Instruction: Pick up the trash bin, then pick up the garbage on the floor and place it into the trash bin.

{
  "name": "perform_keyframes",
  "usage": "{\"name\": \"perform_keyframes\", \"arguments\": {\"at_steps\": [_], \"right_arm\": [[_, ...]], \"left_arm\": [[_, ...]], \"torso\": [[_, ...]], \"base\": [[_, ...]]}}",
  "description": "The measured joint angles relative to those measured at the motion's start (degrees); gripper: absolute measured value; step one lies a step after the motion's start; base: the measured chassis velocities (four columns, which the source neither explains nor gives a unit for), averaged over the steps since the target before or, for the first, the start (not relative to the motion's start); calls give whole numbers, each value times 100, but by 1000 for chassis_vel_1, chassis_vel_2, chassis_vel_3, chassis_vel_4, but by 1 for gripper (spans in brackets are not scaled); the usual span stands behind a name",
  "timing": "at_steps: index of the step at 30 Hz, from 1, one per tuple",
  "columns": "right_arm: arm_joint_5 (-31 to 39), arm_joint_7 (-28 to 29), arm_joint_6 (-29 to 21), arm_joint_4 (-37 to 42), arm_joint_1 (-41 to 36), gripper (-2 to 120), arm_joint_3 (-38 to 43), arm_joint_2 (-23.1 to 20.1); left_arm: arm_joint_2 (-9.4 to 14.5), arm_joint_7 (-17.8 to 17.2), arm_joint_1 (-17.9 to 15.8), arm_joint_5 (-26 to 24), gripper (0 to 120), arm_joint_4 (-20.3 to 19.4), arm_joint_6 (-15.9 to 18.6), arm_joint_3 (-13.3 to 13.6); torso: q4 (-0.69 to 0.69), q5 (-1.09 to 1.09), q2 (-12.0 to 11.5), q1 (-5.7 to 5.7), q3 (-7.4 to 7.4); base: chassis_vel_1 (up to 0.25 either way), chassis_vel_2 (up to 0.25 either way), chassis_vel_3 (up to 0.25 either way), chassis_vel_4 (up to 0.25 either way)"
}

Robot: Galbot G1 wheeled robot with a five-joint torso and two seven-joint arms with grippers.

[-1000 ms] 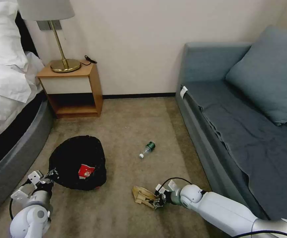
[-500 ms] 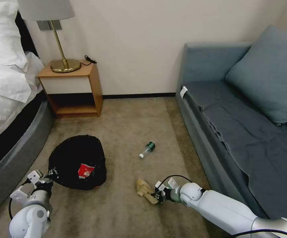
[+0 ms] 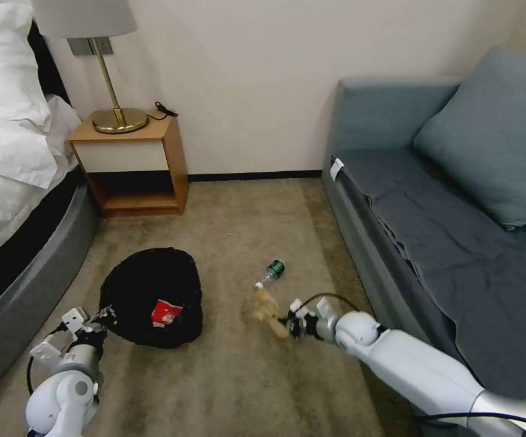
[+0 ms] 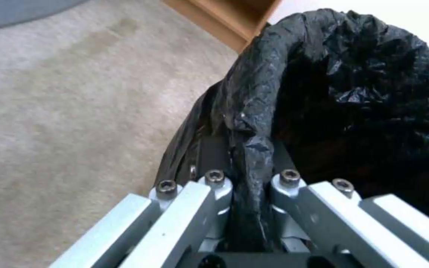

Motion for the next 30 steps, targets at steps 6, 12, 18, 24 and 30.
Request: {"name": "perform_keyframes", "arguments": {"at_steps": [6, 12, 18, 24, 30], "right_arm": [[-39, 122, 3, 507, 306, 0, 513, -133], [262, 258, 27, 980, 550, 0, 643, -199], [734, 446, 8, 1755, 896, 0, 326, -163], [1093, 637, -13, 2315, 1215, 0, -152, 51], [1197, 662, 0, 2472, 1502, 0, -773, 308]], "left_arm": [[59, -104, -121, 86, 4, -23, 76, 187], [129, -135, -211, 142, 4, -18, 115, 277], [145, -109, -322, 231, 4, 124, 169, 490], [70, -83, -383, 346, 4, 225, 172, 603], [-16, -45, -368, 419, 4, 214, 178, 694]], "torso": [[0, -1, 0, 0, 0], [-1, 1, 1, 0, 0], [0, -1, 1, 0, 0], [0, 0, 1, 0, 0], [1, -1, 1, 0, 0]], "base": [[0, 0, 0, 0], [0, 0, 0, 0], [0, 0, 0, 0], [0, 0, 0, 0], [0, 0, 0, 0]]}}
